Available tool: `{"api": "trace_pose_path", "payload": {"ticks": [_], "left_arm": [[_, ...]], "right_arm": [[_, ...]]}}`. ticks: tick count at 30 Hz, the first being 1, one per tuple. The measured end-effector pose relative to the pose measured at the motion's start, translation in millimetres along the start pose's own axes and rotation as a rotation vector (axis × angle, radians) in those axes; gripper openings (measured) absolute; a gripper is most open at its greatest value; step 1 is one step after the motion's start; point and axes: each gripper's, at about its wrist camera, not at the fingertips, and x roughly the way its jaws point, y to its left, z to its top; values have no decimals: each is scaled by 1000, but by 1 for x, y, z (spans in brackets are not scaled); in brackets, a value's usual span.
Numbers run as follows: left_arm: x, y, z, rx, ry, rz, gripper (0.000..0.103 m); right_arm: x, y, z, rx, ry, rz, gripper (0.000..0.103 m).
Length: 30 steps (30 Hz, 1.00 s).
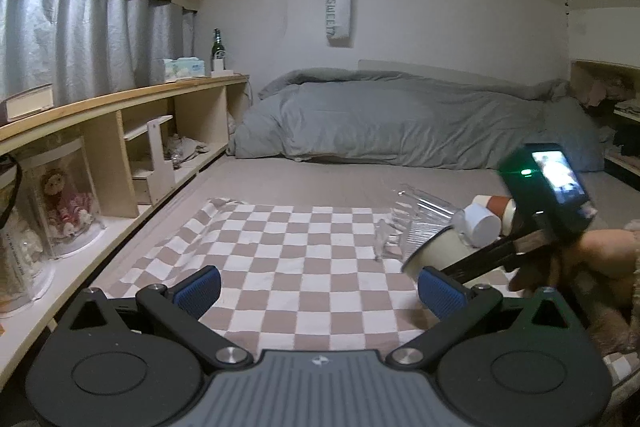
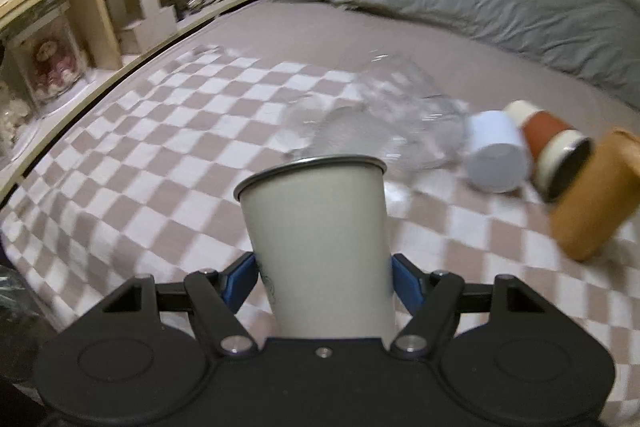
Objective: Flip cup upright
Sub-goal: 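Lift the beige cup with the right gripper toward the left gripper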
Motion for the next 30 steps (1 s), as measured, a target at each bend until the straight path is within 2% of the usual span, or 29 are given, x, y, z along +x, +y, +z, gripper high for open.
{"api": "trace_pose_path", "payload": {"ticks": [3, 7, 10, 13, 16, 20, 23, 25, 27, 30], "left_arm": [[3, 11, 6, -19, 16, 6, 103], [7, 24, 12, -48, 32, 21, 103], [9, 28, 16, -62, 36, 15, 103], [11, 28, 21, -33, 11, 35, 103], [14, 26, 24, 4, -35, 72, 103], [23, 27, 31, 48, -54, 76, 103], [33, 30, 35, 68, -65, 40, 103], [40, 34, 37, 93, -92, -12, 103], [47, 35, 36, 155, -140, -54, 103], [64, 28, 28, 295, -200, -78, 103]], "right_arm": [[15, 21, 10, -2, 44, 27, 73], [33, 30, 21, 103, 85, 83, 73], [45, 37, 28, 153, 92, 89, 73], [57, 42, 35, 208, 100, 118, 73], [65, 50, 38, 193, 91, 127, 73], [68, 51, 39, 189, 72, 139, 73], [66, 44, 37, 215, 68, 166, 74], [64, 37, 36, 255, 69, 187, 74], [56, 28, 35, 290, 45, 215, 78], [43, 17, 37, 332, 4, 232, 78]]}}
